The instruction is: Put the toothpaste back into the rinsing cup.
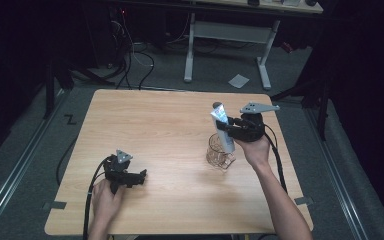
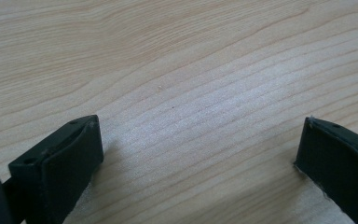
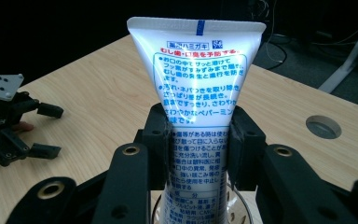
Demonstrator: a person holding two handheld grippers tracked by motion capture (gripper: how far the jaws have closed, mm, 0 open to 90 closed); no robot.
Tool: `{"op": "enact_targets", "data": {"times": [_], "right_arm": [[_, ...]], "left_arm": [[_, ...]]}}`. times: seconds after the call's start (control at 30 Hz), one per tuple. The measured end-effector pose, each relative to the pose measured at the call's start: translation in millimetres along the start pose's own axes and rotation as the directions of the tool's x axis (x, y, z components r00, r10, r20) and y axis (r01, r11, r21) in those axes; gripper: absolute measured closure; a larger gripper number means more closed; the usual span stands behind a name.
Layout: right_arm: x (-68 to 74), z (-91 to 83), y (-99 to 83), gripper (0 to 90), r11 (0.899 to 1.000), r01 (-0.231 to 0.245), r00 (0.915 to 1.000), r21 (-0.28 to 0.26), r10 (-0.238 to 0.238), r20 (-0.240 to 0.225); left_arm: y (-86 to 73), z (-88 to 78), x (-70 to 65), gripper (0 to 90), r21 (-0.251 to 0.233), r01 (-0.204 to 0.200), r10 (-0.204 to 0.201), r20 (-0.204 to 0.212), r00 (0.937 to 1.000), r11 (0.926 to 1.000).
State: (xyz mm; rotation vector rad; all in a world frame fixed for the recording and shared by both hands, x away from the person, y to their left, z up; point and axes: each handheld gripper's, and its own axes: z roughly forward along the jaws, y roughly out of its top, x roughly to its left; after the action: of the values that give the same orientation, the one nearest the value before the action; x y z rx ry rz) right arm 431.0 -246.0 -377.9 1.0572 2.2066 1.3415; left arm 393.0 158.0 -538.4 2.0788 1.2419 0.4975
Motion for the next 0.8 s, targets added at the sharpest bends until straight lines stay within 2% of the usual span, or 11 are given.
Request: {"op": "enact_targets", "data": {"times": [0.37,0.8], "right_arm": [[0.8,9.2,2.1,65.0,1.0,0.022,0.9992,0.017,-0.022,0.034],[-1.8,19.4,-3.2,64.8,0.999,0.015,0.9992,0.031,-0.016,0.036]], "left_arm": [[0.0,0.0,0.0,0.8,0.0,0.0,0.0,0.0,1.0,1.0],[0.0,0.0,0.0,0.8,0.0,0.0,0.0,0.0,1.0,1.0]]}}
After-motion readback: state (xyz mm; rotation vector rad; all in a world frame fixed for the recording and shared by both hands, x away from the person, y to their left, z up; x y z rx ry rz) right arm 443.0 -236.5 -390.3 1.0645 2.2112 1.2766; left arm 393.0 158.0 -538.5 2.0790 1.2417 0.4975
